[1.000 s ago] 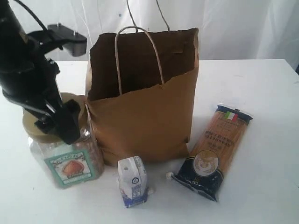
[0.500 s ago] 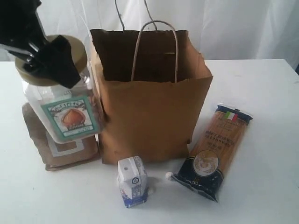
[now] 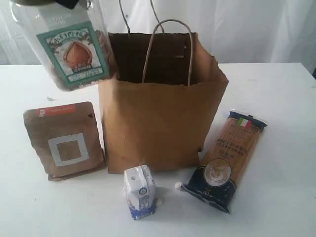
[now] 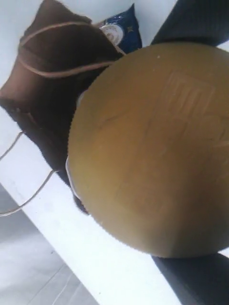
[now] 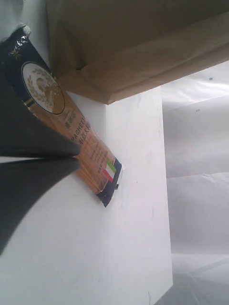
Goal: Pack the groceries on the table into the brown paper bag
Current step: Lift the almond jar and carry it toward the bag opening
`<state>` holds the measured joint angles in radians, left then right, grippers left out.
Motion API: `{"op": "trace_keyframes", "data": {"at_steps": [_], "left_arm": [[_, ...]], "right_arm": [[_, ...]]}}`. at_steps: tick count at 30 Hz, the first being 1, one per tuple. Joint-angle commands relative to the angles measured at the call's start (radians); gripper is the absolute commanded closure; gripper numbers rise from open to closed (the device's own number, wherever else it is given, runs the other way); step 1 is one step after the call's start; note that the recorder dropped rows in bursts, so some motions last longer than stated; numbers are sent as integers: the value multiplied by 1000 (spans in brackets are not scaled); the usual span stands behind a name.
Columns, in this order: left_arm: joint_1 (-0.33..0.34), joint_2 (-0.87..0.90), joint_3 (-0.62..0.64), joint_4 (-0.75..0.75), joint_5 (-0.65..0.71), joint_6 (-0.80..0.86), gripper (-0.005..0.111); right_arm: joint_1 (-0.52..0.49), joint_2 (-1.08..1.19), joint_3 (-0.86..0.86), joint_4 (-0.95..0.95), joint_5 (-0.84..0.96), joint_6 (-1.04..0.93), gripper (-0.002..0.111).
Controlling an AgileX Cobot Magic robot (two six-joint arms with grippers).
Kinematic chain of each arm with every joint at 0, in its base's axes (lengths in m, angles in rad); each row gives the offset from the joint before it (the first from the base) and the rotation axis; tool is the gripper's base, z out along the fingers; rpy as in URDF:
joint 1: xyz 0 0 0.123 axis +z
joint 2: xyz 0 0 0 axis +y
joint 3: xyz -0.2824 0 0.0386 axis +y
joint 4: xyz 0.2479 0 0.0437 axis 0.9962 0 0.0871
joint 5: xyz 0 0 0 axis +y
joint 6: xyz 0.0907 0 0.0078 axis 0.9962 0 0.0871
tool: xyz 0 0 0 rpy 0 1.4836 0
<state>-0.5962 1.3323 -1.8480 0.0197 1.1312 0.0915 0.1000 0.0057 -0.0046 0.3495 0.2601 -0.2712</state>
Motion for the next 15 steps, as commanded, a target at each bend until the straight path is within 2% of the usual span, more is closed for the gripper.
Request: {"op": "trace_keyframes", "data": {"at_steps": [1,4,8,15], "left_arm": [[-7,-17,-108,10,90,-8,107],[-7,-15,-156,13,90,-8,107],[-7,29,-156,13,88,-1,107],[-7,136,-156,-9,-35,20,107]], "right_arm": [[-3,-6,5,-10,-8,-5,108],[-3,-6,5,-10,-8,-5,108],[-3,-6,5,-10,-8,-5,108],[-3,-6,5,-10,-8,-5,108]]}}
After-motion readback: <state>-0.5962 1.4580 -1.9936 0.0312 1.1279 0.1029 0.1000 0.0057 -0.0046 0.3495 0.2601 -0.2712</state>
